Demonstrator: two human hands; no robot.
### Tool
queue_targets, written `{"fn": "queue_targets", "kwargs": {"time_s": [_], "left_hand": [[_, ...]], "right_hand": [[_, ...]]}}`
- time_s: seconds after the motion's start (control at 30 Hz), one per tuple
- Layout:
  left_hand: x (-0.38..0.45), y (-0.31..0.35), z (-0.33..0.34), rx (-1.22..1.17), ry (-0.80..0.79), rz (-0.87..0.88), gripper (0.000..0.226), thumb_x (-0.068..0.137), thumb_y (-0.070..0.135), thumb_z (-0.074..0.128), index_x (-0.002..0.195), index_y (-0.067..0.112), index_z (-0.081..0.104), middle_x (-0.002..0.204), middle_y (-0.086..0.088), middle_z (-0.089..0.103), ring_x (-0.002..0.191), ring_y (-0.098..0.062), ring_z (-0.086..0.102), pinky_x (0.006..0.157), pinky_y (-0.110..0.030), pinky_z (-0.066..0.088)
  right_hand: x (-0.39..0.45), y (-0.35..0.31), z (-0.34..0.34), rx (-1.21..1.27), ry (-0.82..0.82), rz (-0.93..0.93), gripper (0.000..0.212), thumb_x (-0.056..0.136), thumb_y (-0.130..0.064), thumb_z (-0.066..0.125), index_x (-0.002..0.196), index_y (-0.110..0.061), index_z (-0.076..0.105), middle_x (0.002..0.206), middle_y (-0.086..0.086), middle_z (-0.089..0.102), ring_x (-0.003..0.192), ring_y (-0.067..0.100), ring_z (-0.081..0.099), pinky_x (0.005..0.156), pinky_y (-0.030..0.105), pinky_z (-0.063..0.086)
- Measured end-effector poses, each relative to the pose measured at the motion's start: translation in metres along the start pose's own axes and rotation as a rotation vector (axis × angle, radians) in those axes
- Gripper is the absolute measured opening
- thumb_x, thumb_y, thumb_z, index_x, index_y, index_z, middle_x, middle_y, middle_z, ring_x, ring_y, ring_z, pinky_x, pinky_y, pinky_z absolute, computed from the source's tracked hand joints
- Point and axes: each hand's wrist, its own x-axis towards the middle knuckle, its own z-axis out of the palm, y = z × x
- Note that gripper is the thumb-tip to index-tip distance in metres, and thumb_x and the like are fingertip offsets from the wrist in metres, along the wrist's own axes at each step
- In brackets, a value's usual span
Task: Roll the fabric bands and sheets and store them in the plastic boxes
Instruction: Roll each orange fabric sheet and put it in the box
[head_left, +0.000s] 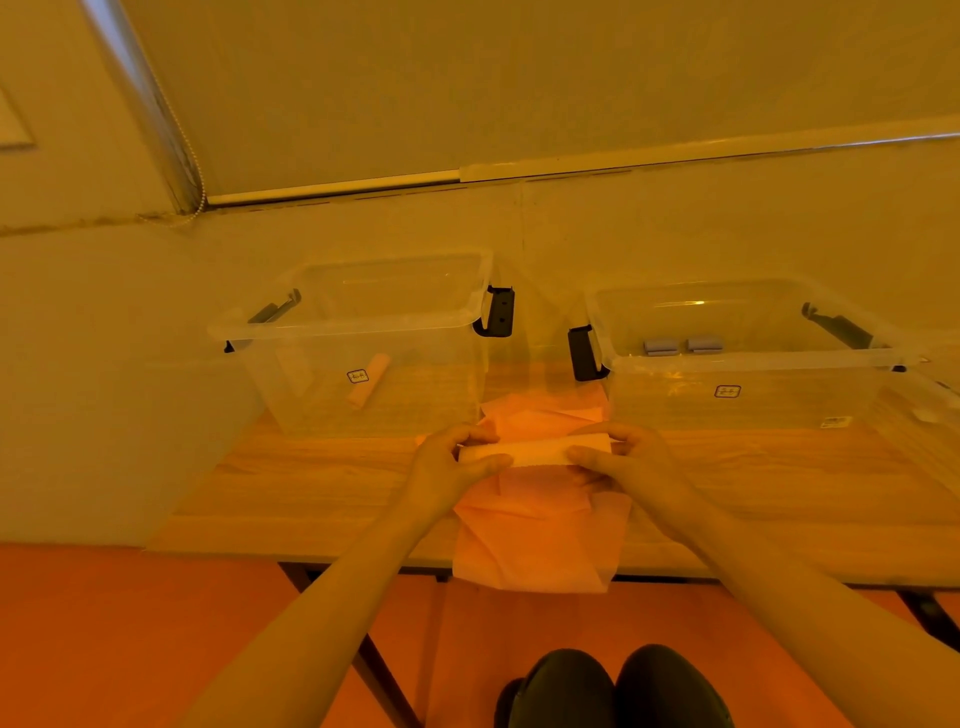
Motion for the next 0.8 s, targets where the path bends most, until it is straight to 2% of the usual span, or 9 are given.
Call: {"fn": "queue_targets", "kwargs": {"time_s": [0.13, 0.3, 0.43, 0.57, 0.63, 0.7, 0.8], "left_hand": [[0.002, -0.003, -0.002, 0.006, -0.041, 0.068, 0.03, 0.079, 0.021, 0.075, 0.099, 0.04, 0.064, 0.118, 0.005, 0.063, 0.11, -0.014, 0.058, 0.089, -0.032, 0.053], [0.004, -0.002, -0.003, 0.088, -0.05, 0.065, 0.038, 0.08, 0.018, 0.074, 0.105, 0.043, 0.062, 0.128, 0.007, 0.056, 0.113, -0.013, 0.054, 0.092, -0.036, 0.052], [0.004, -0.002, -0.002, 0.079, -0.049, 0.057, 0.035, 0.083, 0.02, 0.07, 0.109, 0.04, 0.06, 0.121, 0.007, 0.06, 0.105, -0.012, 0.057, 0.083, -0.027, 0.053], [0.002, -0.003, -0.002, 0.038, -0.026, 0.018, 0.038, 0.087, 0.017, 0.066, 0.125, 0.023, 0.059, 0.122, 0.003, 0.059, 0.102, -0.013, 0.057, 0.067, -0.014, 0.048], [0.0, -0.003, -0.002, -0.013, -0.034, -0.003, 0.039, 0.088, 0.014, 0.064, 0.127, 0.019, 0.058, 0.127, -0.002, 0.058, 0.105, -0.016, 0.058, 0.065, -0.013, 0.05], [-0.003, -0.002, -0.003, -0.044, -0.053, -0.006, 0.039, 0.09, 0.015, 0.062, 0.129, 0.019, 0.056, 0.13, -0.001, 0.056, 0.102, -0.013, 0.06, 0.067, -0.013, 0.052], [-0.008, 0.0, -0.005, -0.066, -0.1, -0.005, 0.037, 0.094, 0.02, 0.056, 0.131, 0.021, 0.054, 0.132, 0.004, 0.052, 0.1, -0.011, 0.061, 0.069, -0.013, 0.052]], "right_hand": [[0.003, -0.001, 0.003, 0.101, 0.063, 0.042, 0.017, 0.082, -0.026, 0.07, 0.093, -0.013, 0.069, 0.081, 0.007, 0.073, 0.067, 0.016, 0.07, 0.059, 0.024, 0.056], [0.006, -0.004, 0.005, 0.16, 0.098, 0.088, 0.015, 0.086, -0.027, 0.067, 0.093, -0.014, 0.069, 0.08, 0.008, 0.073, 0.069, 0.017, 0.07, 0.065, 0.029, 0.058], [0.006, -0.006, 0.004, 0.159, 0.076, 0.022, 0.016, 0.085, -0.021, 0.068, 0.1, -0.016, 0.067, 0.083, 0.006, 0.073, 0.072, 0.016, 0.07, 0.065, 0.027, 0.058], [0.005, -0.01, 0.005, 0.148, 0.022, -0.016, 0.03, 0.079, -0.008, 0.072, 0.103, -0.025, 0.065, 0.086, 0.0, 0.072, 0.078, 0.013, 0.069, 0.068, 0.024, 0.057], [0.006, -0.011, 0.008, 0.11, 0.043, -0.043, 0.03, 0.08, -0.013, 0.072, 0.104, -0.029, 0.065, 0.093, -0.002, 0.07, 0.084, 0.012, 0.067, 0.068, 0.023, 0.054], [0.009, -0.012, 0.01, 0.09, 0.064, -0.075, 0.028, 0.082, -0.017, 0.071, 0.105, -0.031, 0.065, 0.101, -0.005, 0.067, 0.094, 0.011, 0.064, 0.069, 0.022, 0.053], [0.014, -0.016, 0.017, 0.169, 0.062, -0.089, 0.033, 0.083, -0.015, 0.069, 0.114, -0.026, 0.065, 0.109, -0.005, 0.067, 0.1, 0.012, 0.064, 0.071, 0.022, 0.056]]}}
